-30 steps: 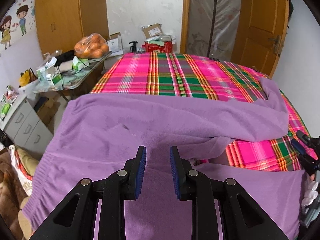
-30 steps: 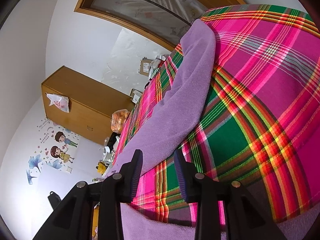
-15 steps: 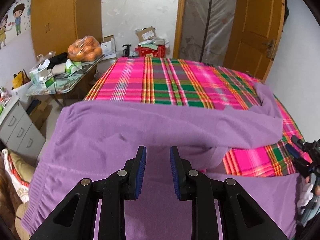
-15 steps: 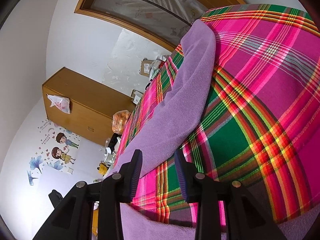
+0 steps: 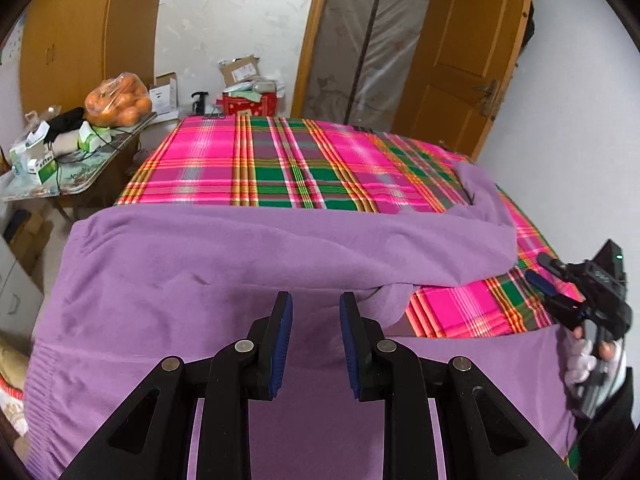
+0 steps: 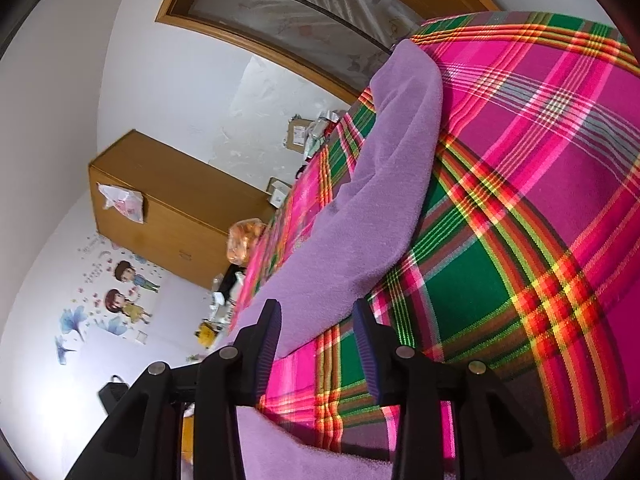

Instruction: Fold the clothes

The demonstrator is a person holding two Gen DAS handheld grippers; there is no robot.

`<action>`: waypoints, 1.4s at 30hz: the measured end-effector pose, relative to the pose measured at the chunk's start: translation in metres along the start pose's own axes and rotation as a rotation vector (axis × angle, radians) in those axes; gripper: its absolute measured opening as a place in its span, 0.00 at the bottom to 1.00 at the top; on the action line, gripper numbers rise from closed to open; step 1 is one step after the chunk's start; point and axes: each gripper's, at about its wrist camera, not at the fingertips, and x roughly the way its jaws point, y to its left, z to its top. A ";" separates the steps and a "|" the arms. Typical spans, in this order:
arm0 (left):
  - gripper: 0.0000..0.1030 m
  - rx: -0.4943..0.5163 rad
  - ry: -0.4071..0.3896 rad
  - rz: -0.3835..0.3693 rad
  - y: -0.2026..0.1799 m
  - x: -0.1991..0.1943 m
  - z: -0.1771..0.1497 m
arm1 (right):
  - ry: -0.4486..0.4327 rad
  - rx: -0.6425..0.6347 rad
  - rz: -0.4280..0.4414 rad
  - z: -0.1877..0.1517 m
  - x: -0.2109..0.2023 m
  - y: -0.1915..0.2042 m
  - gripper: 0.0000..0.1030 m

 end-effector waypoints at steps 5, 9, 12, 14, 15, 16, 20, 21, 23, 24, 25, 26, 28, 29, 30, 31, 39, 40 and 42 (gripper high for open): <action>0.25 0.004 -0.038 -0.001 0.039 -0.015 0.016 | 0.027 -0.204 -0.250 -0.001 0.015 0.040 0.45; 0.27 -0.043 -0.024 0.026 0.083 -0.011 0.016 | 0.115 -0.525 -0.302 -0.002 0.039 0.085 0.46; 0.27 -0.099 0.022 0.046 0.109 -0.001 0.006 | 0.204 -0.806 -0.406 -0.010 0.065 0.109 0.46; 0.27 -0.112 0.034 0.030 0.113 0.004 -0.002 | 0.249 -0.950 -0.463 -0.015 0.081 0.118 0.46; 0.27 -0.116 0.039 0.022 0.114 0.006 -0.006 | 0.282 -0.980 -0.461 -0.016 0.088 0.120 0.46; 0.27 -0.121 0.041 0.015 0.115 0.008 -0.010 | 0.314 -0.997 -0.457 -0.018 0.092 0.121 0.46; 0.27 -0.109 0.039 -0.008 0.109 0.013 -0.019 | 0.458 -1.096 -0.500 -0.034 0.107 0.123 0.13; 0.27 -0.103 0.043 -0.011 0.107 0.014 -0.021 | 0.470 -1.114 -0.500 -0.037 0.104 0.126 0.06; 0.27 -0.094 0.051 -0.018 0.104 0.016 -0.022 | 0.463 -1.134 -0.484 -0.040 0.095 0.135 0.05; 0.27 -0.090 0.044 -0.025 0.103 0.015 -0.023 | 0.441 -1.140 -0.469 -0.040 0.086 0.141 0.05; 0.27 -0.087 0.028 -0.034 0.102 0.012 -0.023 | 0.419 -1.142 -0.455 -0.039 0.078 0.148 0.05; 0.27 -0.085 0.016 -0.039 0.101 0.010 -0.024 | 0.388 -1.142 -0.437 -0.037 0.069 0.157 0.05; 0.27 -0.079 0.001 -0.048 0.099 0.006 -0.025 | 0.319 -1.149 -0.400 -0.034 0.049 0.178 0.05; 0.27 -0.075 -0.005 -0.053 0.098 0.005 -0.024 | 0.282 -1.159 -0.387 -0.032 0.042 0.189 0.05; 0.27 -0.072 -0.010 -0.058 0.097 0.004 -0.024 | 0.245 -1.170 -0.375 -0.030 0.035 0.202 0.05; 0.27 -0.067 -0.014 -0.062 0.096 0.003 -0.024 | 0.215 -1.189 -0.377 -0.026 0.037 0.213 0.05; 0.27 -0.061 -0.036 -0.067 0.092 0.000 -0.024 | 0.039 -1.247 -0.578 0.024 0.131 0.273 0.05; 0.27 -0.068 -0.035 -0.069 0.094 0.000 -0.024 | 0.039 -1.232 -0.608 0.030 0.150 0.272 0.06; 0.27 -0.084 -0.030 -0.073 0.097 0.001 -0.024 | 0.067 -1.189 -0.636 0.039 0.177 0.265 0.07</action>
